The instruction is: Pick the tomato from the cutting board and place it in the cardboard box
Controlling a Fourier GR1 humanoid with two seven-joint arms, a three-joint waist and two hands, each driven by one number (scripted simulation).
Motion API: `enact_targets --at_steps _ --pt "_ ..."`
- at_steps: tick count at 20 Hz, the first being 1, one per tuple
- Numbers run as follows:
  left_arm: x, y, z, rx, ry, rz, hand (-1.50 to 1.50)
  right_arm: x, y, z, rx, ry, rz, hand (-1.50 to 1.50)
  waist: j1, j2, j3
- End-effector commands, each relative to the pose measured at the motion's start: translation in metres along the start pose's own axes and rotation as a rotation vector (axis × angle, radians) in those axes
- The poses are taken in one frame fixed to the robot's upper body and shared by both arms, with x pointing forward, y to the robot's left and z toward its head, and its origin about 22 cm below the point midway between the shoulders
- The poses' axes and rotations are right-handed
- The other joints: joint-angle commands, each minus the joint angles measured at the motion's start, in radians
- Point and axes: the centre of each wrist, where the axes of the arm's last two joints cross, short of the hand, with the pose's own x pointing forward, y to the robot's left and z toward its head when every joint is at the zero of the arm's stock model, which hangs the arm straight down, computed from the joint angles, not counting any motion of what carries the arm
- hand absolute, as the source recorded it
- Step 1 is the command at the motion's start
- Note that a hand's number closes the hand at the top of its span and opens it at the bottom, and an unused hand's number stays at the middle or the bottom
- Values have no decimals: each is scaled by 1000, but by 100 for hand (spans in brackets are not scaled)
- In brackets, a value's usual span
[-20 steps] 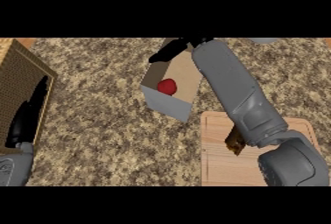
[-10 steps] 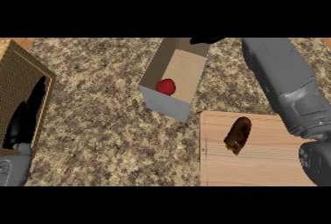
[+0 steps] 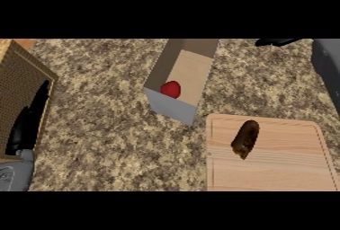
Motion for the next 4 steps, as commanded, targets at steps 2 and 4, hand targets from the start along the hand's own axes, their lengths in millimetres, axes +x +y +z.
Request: enact_targets --at_steps 2,4 --pt "-2 -2 1 -6 -8 -6 0 0 -55 27 29 4 46 -150 13 8 1" --pt "5 1 -7 -1 -20 12 0 -1 -56 29 73 33 72 -150 9 6 1"
